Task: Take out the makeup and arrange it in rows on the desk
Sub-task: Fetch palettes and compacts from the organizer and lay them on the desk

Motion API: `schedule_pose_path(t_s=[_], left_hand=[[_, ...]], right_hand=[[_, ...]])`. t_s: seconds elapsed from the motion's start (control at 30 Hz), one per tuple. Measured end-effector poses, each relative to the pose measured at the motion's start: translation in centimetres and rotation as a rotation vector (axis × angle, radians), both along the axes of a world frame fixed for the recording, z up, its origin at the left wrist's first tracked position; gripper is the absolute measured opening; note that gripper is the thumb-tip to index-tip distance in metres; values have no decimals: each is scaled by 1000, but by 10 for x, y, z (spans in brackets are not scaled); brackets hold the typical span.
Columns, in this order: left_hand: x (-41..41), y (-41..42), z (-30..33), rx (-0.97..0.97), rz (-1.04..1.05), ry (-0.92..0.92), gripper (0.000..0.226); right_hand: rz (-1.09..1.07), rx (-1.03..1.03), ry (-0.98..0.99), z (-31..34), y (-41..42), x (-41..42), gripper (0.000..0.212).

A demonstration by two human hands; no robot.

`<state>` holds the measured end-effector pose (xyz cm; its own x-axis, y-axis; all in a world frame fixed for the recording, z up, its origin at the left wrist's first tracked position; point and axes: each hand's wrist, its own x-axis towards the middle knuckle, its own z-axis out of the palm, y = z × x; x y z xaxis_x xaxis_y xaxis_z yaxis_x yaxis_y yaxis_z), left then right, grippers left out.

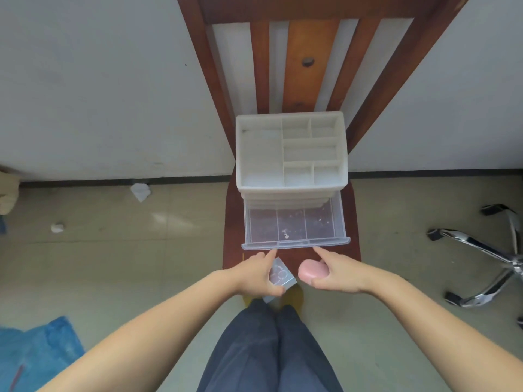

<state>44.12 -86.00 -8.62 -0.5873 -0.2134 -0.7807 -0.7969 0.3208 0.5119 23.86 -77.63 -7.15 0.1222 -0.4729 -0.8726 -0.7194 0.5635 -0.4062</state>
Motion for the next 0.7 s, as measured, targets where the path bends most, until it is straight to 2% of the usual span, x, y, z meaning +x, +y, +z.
schedule_pose_path(t_s=[0.4,0.6,0.7], left_hand=[[-31,-80,-6,-193,88,-19,107],[-34,-86,-7,-235,43,-36,87],[-28,-84,9,-268,49,-8,58]], right_hand=[[19,-172,85,-4,-84,-21,101],[70,-174,118,0,-93,-21,110],[100,-277,152,20,-89,-16,87]])
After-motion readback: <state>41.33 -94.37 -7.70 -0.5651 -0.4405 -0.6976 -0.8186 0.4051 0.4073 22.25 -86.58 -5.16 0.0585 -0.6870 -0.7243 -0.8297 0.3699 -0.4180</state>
